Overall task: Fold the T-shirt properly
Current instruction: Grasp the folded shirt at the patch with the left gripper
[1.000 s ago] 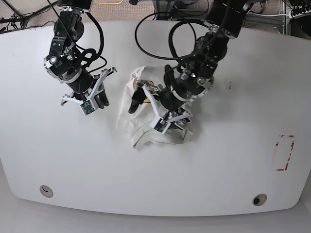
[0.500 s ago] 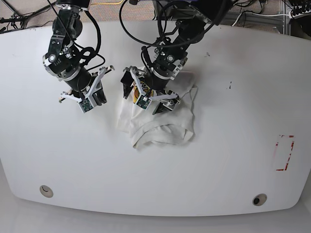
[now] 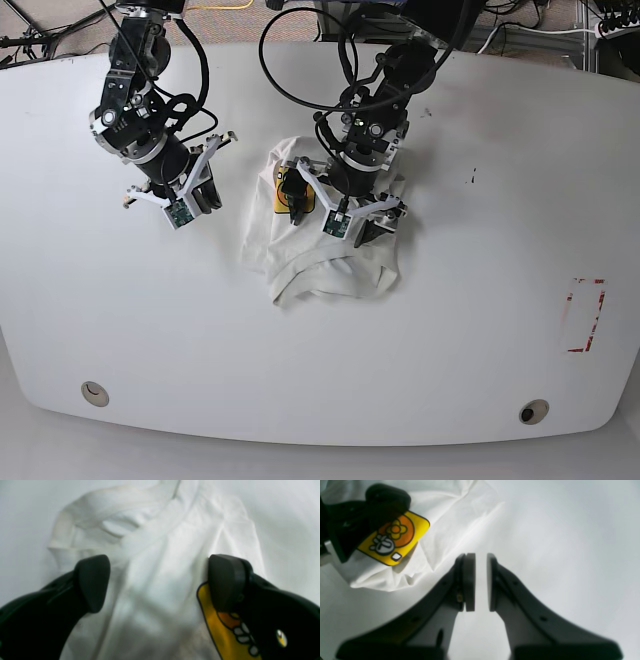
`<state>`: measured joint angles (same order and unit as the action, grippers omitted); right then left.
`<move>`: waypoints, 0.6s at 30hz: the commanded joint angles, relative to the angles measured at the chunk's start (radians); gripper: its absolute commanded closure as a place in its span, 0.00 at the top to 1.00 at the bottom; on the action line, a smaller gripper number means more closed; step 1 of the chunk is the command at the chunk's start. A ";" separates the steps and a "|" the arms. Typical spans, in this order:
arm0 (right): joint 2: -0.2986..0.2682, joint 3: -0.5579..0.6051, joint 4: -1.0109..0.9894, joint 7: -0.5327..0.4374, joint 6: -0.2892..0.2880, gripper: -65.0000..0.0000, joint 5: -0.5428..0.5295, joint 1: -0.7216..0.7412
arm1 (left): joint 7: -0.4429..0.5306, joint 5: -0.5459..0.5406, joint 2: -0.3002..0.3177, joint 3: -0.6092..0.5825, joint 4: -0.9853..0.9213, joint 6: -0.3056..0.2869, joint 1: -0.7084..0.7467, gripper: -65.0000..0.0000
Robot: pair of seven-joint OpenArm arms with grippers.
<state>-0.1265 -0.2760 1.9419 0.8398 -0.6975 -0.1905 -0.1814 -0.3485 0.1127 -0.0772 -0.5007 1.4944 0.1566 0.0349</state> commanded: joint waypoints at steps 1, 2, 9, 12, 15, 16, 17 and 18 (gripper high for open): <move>-0.008 -0.004 0.018 -0.026 -0.001 0.12 -0.019 0.009 | 0.029 0.005 -0.017 -0.008 -0.010 -0.005 -0.014 0.90; -0.008 -0.004 0.018 -0.026 -0.001 0.12 -0.019 0.009 | 0.029 0.005 -0.017 -0.008 -0.022 -0.005 -0.014 0.90; -0.008 -0.004 0.018 -0.026 -0.001 0.11 -0.019 0.009 | 0.033 0.003 -0.019 -0.014 -0.194 -0.007 -0.063 0.90; -0.008 -0.004 0.018 -0.026 -0.001 0.11 -0.019 0.007 | 0.047 0.003 -0.019 -0.005 -0.266 -0.007 -0.066 0.90; -0.008 -0.004 0.018 -0.026 -0.001 0.11 -0.019 0.007 | 0.099 0.003 -0.009 -0.002 -0.314 -0.007 -0.063 0.90; -0.008 -0.004 0.020 -0.026 -0.001 0.11 -0.019 0.007 | 0.113 0.003 0.001 0.000 -0.328 -0.007 -0.059 0.90; -0.008 -0.004 0.020 -0.026 -0.001 0.11 -0.019 0.007 | 0.118 0.003 0.012 0.003 -0.331 -0.007 -0.053 0.90; -0.008 -0.004 0.020 -0.026 -0.001 0.11 -0.019 0.007 | 0.116 0.003 0.032 0.012 -0.334 -0.007 -0.040 0.90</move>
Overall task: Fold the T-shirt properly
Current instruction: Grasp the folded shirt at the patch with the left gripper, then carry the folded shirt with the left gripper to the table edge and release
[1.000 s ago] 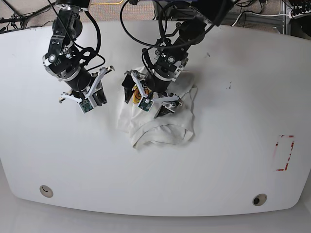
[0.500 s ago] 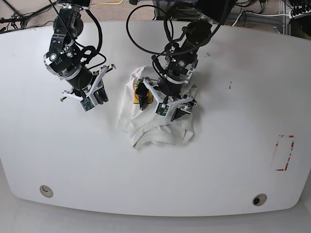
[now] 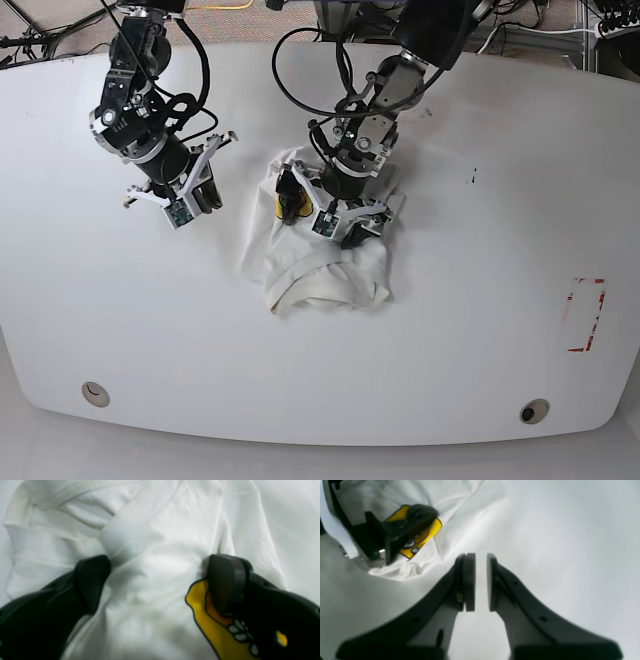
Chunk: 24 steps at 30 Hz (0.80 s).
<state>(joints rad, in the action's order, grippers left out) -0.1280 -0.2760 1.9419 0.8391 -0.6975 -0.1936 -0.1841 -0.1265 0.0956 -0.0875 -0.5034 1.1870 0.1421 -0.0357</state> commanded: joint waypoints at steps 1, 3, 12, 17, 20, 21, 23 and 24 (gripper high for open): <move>-0.006 -0.004 0.020 -0.025 -0.001 0.11 -0.016 0.010 | -0.106 0.020 0.051 0.022 -0.022 0.006 0.040 0.90; -0.006 -0.002 0.020 -0.025 -0.001 0.11 -0.016 0.011 | -0.108 0.020 0.079 0.050 0.006 0.004 0.070 0.90; -0.006 -0.001 0.020 -0.025 -0.001 0.11 -0.016 0.019 | -0.183 0.020 0.216 0.249 0.198 -0.195 0.250 0.90; -0.006 -0.001 0.021 -0.025 -0.001 0.11 -0.016 0.016 | -0.186 0.020 0.282 0.406 0.230 -0.304 0.323 0.90; 0.012 -0.002 0.021 -0.028 -0.001 0.11 -0.016 0.013 | -0.186 0.020 0.314 0.501 0.228 -0.356 0.345 0.90; 0.020 -0.004 0.021 -0.030 -0.001 0.11 -0.016 0.011 | -0.186 0.020 0.322 0.521 0.227 -0.371 0.349 0.89; 0.029 -0.004 0.021 -0.030 -0.001 0.11 -0.014 0.005 | -0.186 0.020 0.343 0.589 0.216 -0.413 0.363 0.89; 0.034 -0.004 0.021 -0.030 -0.001 0.11 -0.014 0.001 | -0.186 0.020 0.351 0.615 0.212 -0.427 0.368 0.89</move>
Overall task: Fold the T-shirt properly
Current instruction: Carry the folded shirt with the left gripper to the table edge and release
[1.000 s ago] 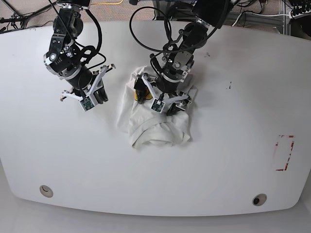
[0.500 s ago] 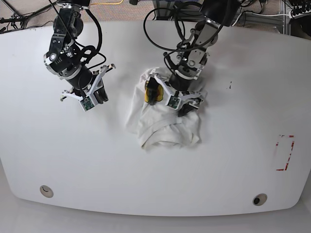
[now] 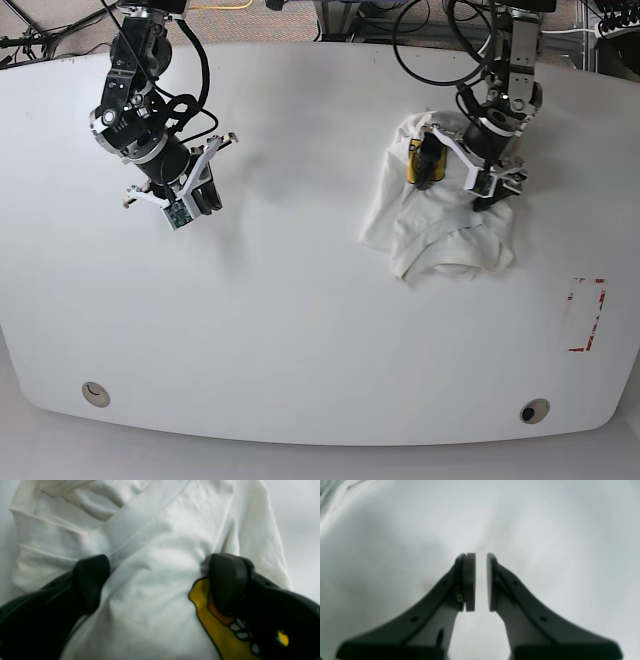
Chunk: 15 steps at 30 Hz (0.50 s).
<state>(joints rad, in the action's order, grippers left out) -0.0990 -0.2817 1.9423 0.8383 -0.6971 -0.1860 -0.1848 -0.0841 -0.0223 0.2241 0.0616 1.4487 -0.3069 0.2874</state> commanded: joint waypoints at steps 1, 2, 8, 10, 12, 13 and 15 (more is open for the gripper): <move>0.006 0.002 0.021 -0.030 -0.001 0.11 -0.022 -0.006 | -0.228 0.138 0.047 0.080 -0.058 0.008 0.049 0.89; 0.008 0.005 0.021 -0.032 -0.001 0.11 -0.022 -0.012 | -0.228 0.138 0.059 0.109 -0.067 -0.007 0.052 0.89; 0.046 0.008 0.021 -0.032 -0.001 0.11 -0.022 -0.022 | -0.228 0.138 0.126 0.240 -0.162 -0.082 0.051 0.89; 0.054 0.008 0.021 -0.032 -0.001 0.11 -0.022 -0.022 | -0.227 0.138 0.151 0.271 -0.204 -0.097 0.049 0.89; 0.057 0.009 0.021 -0.032 -0.001 0.11 -0.022 -0.022 | -0.227 0.138 0.176 0.310 -0.240 -0.116 0.028 0.89; 0.058 0.009 0.021 -0.032 -0.001 0.11 -0.022 -0.023 | -0.227 0.138 0.180 0.321 -0.248 -0.120 0.022 0.89; 0.061 0.012 0.021 -0.032 -0.001 0.11 -0.023 -0.023 | -0.227 0.138 0.205 0.355 -0.280 -0.139 0.003 0.89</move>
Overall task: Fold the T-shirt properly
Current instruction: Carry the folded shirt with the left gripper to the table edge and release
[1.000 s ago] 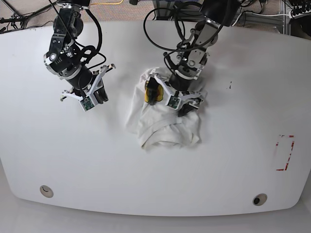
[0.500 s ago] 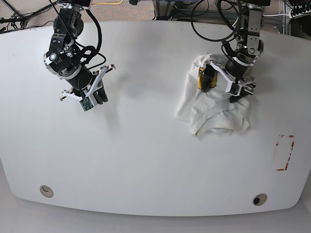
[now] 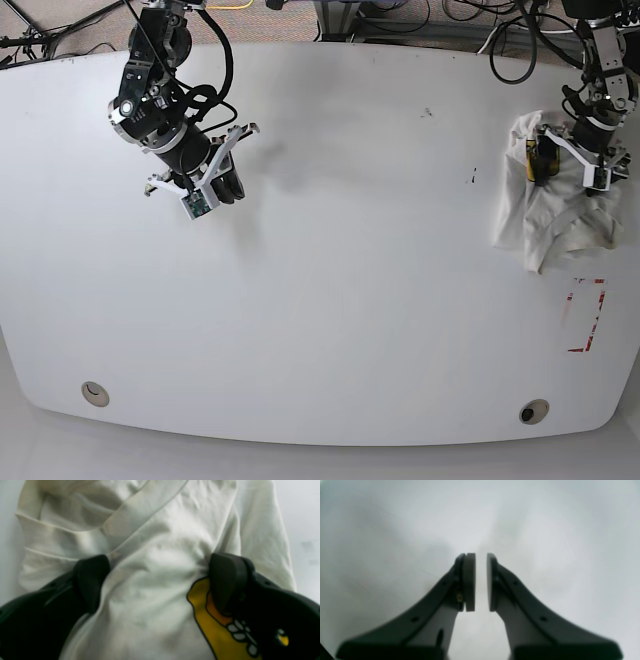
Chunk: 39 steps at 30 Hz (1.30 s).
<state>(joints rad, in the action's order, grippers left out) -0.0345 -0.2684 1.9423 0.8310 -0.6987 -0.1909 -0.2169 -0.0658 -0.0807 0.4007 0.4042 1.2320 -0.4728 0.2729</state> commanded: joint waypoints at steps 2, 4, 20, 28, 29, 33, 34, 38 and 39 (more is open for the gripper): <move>0.006 0.008 0.021 -0.025 0.001 0.11 -0.019 0.009 | -0.245 0.197 0.056 0.032 -0.093 0.004 0.009 0.89; 0.009 0.016 0.021 -0.025 0.001 0.11 -0.017 0.009 | -0.245 0.197 0.085 0.046 -0.123 -0.016 0.007 0.89; 0.014 0.018 0.022 -0.026 0.001 0.11 -0.017 -0.019 | -0.245 0.195 0.238 0.058 -0.120 -0.097 -0.022 0.89; 0.012 0.010 0.033 -0.026 0.001 0.11 -0.017 -0.020 | -0.331 0.127 0.298 0.131 0.091 -0.154 -0.022 0.89; 0.011 0.010 0.036 -0.026 0.001 0.11 -0.017 -0.020 | -0.355 0.118 0.304 0.131 0.117 -0.163 -0.022 0.89; 0.008 0.010 0.053 -0.026 0.001 0.11 -0.012 -0.017 | -0.451 0.074 0.320 0.135 0.268 -0.189 -0.022 0.89; 0.008 0.010 0.055 -0.026 0.001 0.11 -0.009 -0.016 | -0.466 0.068 0.320 0.137 0.300 -0.189 -0.022 0.89; 0.003 0.010 0.061 -0.026 0.001 0.11 -0.006 -0.009 | -0.529 0.054 0.317 0.154 0.444 -0.189 -0.022 0.89; -0.005 0.010 0.062 -0.026 0.001 0.11 -0.006 -0.009 | -0.538 0.051 0.314 0.163 0.473 -0.189 -0.022 0.89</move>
<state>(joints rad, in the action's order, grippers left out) -0.0231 -0.2562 1.9781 0.8310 -0.6987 -0.1864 -0.2356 -0.5716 -0.0322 0.6983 0.5362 1.6367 -0.6678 0.2497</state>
